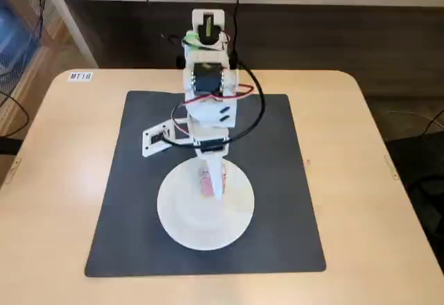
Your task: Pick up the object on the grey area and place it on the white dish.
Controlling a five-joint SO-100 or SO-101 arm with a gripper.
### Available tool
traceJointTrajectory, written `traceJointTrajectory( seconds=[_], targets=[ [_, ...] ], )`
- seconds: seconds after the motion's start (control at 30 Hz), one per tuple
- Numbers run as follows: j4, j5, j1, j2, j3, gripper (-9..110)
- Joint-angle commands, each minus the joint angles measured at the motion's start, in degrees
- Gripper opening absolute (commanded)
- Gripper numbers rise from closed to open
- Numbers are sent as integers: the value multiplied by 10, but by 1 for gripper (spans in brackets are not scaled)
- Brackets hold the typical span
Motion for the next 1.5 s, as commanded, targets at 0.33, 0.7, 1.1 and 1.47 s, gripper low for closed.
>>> traceJointTrajectory(
  seconds=[0.33, 0.7, 1.1, 1.47],
  targets=[
    [-141, 69, 15, 351, 265, 25],
    [-432, 97, 24, 735, 778, 0],
    [-507, 83, 36, 990, 1111, 0],
    [-488, 71, 34, 1116, 1252, 0]
  ],
)
